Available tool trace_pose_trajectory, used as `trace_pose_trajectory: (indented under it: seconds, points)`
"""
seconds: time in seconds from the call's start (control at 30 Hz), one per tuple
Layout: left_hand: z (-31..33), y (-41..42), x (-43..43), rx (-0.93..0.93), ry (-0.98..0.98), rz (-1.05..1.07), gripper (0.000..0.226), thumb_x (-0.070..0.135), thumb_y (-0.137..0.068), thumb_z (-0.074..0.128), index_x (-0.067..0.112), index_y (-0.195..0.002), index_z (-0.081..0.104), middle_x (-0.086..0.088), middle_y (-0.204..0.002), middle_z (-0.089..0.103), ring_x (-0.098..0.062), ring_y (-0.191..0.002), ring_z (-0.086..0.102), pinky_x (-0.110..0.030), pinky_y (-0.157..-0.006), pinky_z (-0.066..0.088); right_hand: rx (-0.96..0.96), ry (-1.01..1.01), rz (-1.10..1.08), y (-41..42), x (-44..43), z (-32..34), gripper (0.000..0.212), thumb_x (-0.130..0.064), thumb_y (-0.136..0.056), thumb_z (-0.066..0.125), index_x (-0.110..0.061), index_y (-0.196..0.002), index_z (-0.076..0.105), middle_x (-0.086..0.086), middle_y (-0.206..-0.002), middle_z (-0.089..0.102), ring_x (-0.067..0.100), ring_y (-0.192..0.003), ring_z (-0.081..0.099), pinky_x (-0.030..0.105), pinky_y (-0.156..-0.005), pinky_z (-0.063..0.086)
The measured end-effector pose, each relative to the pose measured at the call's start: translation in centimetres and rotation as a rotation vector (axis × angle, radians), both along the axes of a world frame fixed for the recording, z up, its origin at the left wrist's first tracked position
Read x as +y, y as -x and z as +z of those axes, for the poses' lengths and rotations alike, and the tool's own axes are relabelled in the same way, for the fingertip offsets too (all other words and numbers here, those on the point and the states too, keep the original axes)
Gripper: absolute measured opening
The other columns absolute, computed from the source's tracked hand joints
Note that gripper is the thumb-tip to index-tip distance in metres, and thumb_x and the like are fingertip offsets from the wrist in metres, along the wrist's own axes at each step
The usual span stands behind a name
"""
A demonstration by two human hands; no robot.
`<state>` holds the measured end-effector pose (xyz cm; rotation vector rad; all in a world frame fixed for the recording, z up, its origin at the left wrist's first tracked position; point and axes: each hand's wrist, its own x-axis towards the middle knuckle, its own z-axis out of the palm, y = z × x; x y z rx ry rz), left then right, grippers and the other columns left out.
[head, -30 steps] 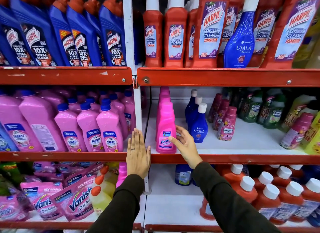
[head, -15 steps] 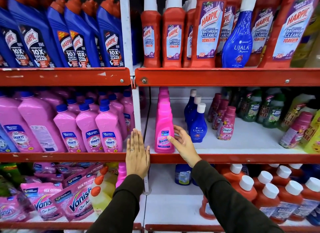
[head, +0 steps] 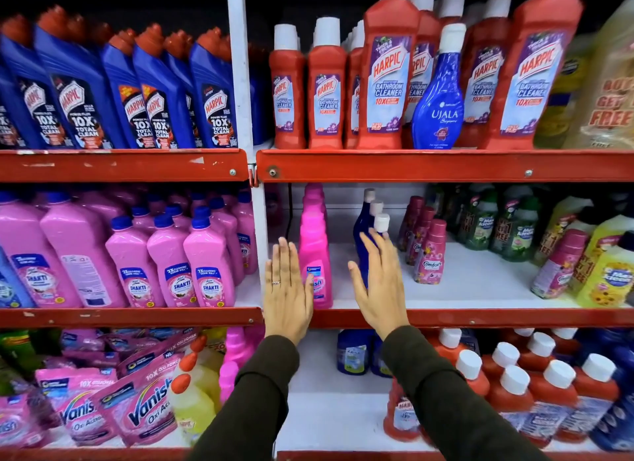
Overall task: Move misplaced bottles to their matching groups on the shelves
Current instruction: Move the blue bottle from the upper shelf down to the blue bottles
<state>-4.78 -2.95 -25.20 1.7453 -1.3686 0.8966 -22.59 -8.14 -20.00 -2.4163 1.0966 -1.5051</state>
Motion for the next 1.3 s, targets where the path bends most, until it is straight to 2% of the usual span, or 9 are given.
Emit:
trace_pose_trajectory:
  seconds: [0.1,0.3,0.47,0.57,0.77,0.97,1.07,1.17,1.3]
  points:
    - [3.4,2.3,-1.0,-0.039,0.061,-0.047,0.075,0.029,-0.109,0.029,0.006,-0.166,-0.013,-0.010,-0.174,-0.023,-0.021,-0.163,-0.015,-0.037,-0.133,-0.008,0.008,0.082,-0.082,2.0,-0.1,1.8,0.058,-0.036,-0.104,0.043,-0.018,-0.157,0.026,0.000,-0.167,0.020,0.022,-0.158,0.003,0.050,-0.127,0.009]
    - [11.0,5.9,-3.0,-0.097,0.161,-0.086,0.075,0.030,-0.110,0.030,0.011,-0.166,-0.017,-0.004,-0.173,-0.029,-0.019,-0.162,-0.019,-0.038,-0.133,-0.009,-0.061,0.212,-0.173,5.9,-0.8,7.6,0.062,-0.032,-0.103,0.048,-0.010,-0.156,0.027,0.006,-0.168,0.019,0.028,-0.158,0.003,0.051,-0.127,0.002]
    - [16.8,7.6,-4.2,-0.138,0.206,-0.051,0.066,0.032,-0.112,0.030,0.002,-0.167,0.008,-0.014,-0.176,0.004,-0.024,-0.164,-0.005,-0.039,-0.133,-0.004,-0.115,0.268,-0.225,8.5,-2.4,13.5,0.064,-0.039,-0.103,0.045,-0.012,-0.158,0.023,0.003,-0.169,0.015,0.023,-0.158,0.003,0.046,-0.128,0.002]
    - [19.4,8.1,-5.1,-0.163,0.219,-0.036,0.064,0.031,-0.112,0.032,0.002,-0.167,0.014,-0.018,-0.175,0.015,-0.030,-0.163,0.014,-0.039,-0.133,-0.004,-0.155,0.250,-0.203,9.2,-3.7,17.1,0.063,-0.040,-0.104,0.041,-0.013,-0.157,0.023,0.004,-0.168,0.016,0.020,-0.157,0.008,0.042,-0.128,0.008]
    - [20.7,8.2,-6.3,-0.172,0.192,-0.008,0.063,0.031,-0.112,0.032,0.003,-0.168,0.016,-0.014,-0.177,0.012,-0.029,-0.164,0.011,-0.040,-0.133,-0.004,-0.164,0.062,0.009,9.5,-5.1,22.3,0.059,-0.027,-0.107,0.036,-0.013,-0.159,0.012,0.003,-0.168,0.019,0.016,-0.153,0.018,0.013,-0.113,0.013]
    - [20.6,8.0,-6.5,-0.204,0.227,-0.007,0.063,0.029,-0.112,0.033,0.003,-0.167,0.018,-0.011,-0.177,0.011,-0.030,-0.164,0.013,-0.042,-0.133,-0.003,-0.146,-0.155,0.074,10.0,-7.1,24.3,0.056,-0.023,-0.104,0.040,-0.015,-0.157,0.022,0.011,-0.151,0.049,0.027,-0.136,0.049,0.037,-0.110,0.039]
    - [20.6,8.0,-6.7,-0.199,0.234,0.001,0.063,0.030,-0.112,0.032,0.003,-0.167,0.018,-0.010,-0.177,0.008,-0.030,-0.164,0.012,-0.041,-0.133,-0.004,-0.167,-0.208,0.125,10.5,-7.8,24.7,0.049,-0.024,-0.103,0.047,-0.015,-0.150,0.037,0.010,-0.145,0.054,0.025,-0.131,0.053,0.035,-0.108,0.043]
    - [20.6,7.9,-6.8,-0.205,0.228,0.015,0.062,0.032,-0.113,0.026,0.004,-0.168,0.016,-0.011,-0.177,0.010,-0.030,-0.164,0.012,-0.041,-0.133,-0.005,-0.242,-0.251,0.198,10.7,-7.9,25.1,0.045,-0.022,-0.100,0.057,-0.015,-0.143,0.045,0.002,-0.126,0.057,0.019,-0.115,0.059,0.023,-0.082,0.053]
    - [20.5,7.9,-6.8,-0.207,0.216,0.019,0.061,0.034,-0.115,0.019,0.004,-0.168,0.015,-0.011,-0.177,0.010,-0.030,-0.164,0.012,-0.042,-0.134,-0.003,-0.296,-0.261,0.258,10.9,-7.8,25.2,0.045,-0.020,-0.097,0.062,-0.018,-0.141,0.049,-0.001,-0.122,0.056,0.023,-0.120,0.061,0.039,-0.086,0.059]
